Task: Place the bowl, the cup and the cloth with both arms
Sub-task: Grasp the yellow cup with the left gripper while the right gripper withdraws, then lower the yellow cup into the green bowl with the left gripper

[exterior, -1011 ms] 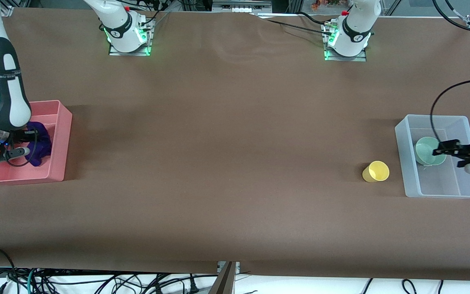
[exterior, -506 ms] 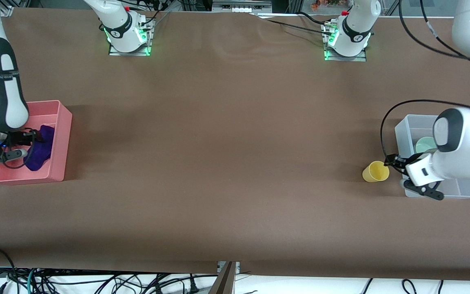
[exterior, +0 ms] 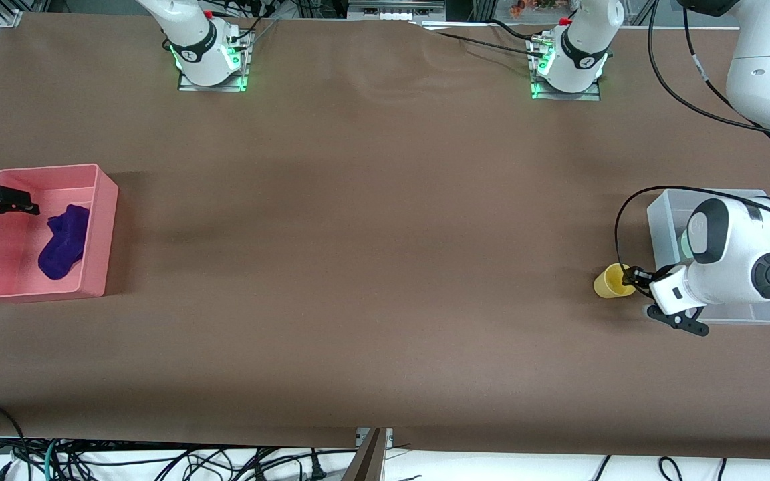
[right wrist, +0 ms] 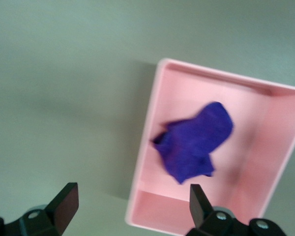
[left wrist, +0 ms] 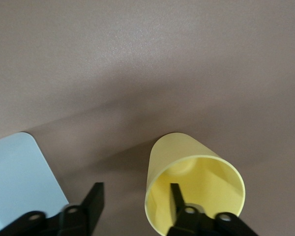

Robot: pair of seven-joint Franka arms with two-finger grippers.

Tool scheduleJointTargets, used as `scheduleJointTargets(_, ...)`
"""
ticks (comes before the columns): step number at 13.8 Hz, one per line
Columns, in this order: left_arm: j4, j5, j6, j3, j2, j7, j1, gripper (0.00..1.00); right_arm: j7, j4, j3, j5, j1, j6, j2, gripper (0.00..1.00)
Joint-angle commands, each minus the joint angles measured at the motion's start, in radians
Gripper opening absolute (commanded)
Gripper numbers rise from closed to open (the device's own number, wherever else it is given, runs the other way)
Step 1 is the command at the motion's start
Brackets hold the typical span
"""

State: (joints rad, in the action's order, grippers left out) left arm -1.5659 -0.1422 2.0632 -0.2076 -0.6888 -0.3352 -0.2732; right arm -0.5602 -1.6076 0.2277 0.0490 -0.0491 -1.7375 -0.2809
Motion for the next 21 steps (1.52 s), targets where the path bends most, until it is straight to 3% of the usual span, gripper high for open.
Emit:
scheduleJointTargets(1, 0.000, -0.020, 0.008, -0.004, -0.006, 0.086, 0.011, 0.00, 0.211, 0.041, -0.125, -0.058, 0.002, 0.103, 0.063, 1.00)
scheduleJointTargets(3, 0.000, -0.016, 0.003, -0.006, -0.008, 0.094, 0.012, 0.00, 0.362, 0.055, -0.195, -0.064, 0.002, 0.160, 0.112, 1.00)
scheduleJointTargets(5, 0.012, -0.016, -0.015, -0.007, 0.008, 0.094, 0.011, 0.00, 0.379, 0.061, -0.212, -0.051, 0.002, 0.176, 0.150, 1.00)
scheduleJointTargets(7, 0.041, -0.013, -0.133, -0.009, 0.072, 0.093, 0.009, 0.00, 0.381, 0.063, -0.260, -0.064, 0.003, 0.185, 0.163, 1.00)
scheduleJointTargets(10, 0.131, -0.007, -0.329, -0.004, 0.143, 0.073, -0.006, 0.00, 0.381, 0.072, -0.261, -0.092, 0.003, 0.191, 0.199, 1.00)
scheduleJointTargets(13, 0.262, -0.020, -0.498, 0.007, 0.146, -0.066, -0.053, 0.00, 0.368, 0.084, -0.222, -0.089, 0.002, 0.173, 0.219, 1.00)
scheduleJointTargets(15, 0.265, -0.062, -0.476, 0.007, 0.121, -0.206, -0.121, 0.00, 0.375, 0.093, -0.225, -0.119, 0.003, 0.171, 0.232, 1.00)
scheduleJointTargets(17, 0.256, -0.102, -0.323, 0.008, 0.091, -0.296, -0.165, 0.00, 0.384, 0.112, -0.243, -0.164, 0.005, 0.211, 0.232, 1.00)
scheduleJointTargets(21, 0.253, -0.085, -0.154, 0.007, -0.014, -0.344, -0.233, 0.00, 0.449, 0.113, -0.242, -0.112, 0.003, 0.233, 0.229, 1.00)
